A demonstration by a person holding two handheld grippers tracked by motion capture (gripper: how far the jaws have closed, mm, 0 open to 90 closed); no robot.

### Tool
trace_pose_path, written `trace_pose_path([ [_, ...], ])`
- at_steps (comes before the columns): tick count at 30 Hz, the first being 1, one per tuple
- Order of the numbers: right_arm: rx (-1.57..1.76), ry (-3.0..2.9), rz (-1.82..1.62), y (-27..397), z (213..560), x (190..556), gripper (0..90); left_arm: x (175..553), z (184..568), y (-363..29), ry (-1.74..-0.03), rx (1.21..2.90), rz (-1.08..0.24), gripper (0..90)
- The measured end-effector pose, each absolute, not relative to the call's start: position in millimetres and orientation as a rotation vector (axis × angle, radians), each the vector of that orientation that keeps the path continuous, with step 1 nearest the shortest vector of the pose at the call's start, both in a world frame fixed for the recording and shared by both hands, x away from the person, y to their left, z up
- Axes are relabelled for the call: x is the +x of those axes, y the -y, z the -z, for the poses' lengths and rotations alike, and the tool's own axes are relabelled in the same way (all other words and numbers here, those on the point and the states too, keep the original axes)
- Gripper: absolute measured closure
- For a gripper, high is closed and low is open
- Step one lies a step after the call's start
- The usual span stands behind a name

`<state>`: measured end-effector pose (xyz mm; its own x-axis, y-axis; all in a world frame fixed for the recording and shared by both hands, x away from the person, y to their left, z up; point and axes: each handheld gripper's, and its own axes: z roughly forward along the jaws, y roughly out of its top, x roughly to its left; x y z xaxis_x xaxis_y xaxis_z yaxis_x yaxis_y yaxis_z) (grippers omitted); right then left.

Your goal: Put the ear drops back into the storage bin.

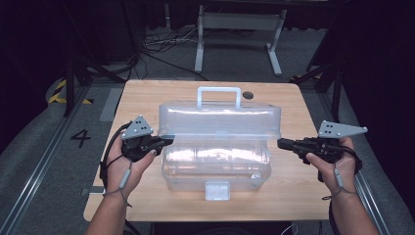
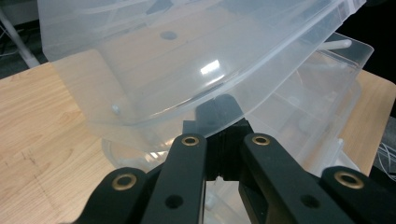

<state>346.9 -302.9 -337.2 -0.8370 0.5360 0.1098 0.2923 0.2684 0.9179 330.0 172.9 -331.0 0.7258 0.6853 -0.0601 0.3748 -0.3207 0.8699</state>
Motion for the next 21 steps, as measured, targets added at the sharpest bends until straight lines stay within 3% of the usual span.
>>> trace_pose_path([
  [21, 0.827, -2.364, -1.587, 306.5, 351.9, 340.2, 90.0, 321.5, 341.6, -174.6, -0.815, 2.026, -0.294, 84.1],
])
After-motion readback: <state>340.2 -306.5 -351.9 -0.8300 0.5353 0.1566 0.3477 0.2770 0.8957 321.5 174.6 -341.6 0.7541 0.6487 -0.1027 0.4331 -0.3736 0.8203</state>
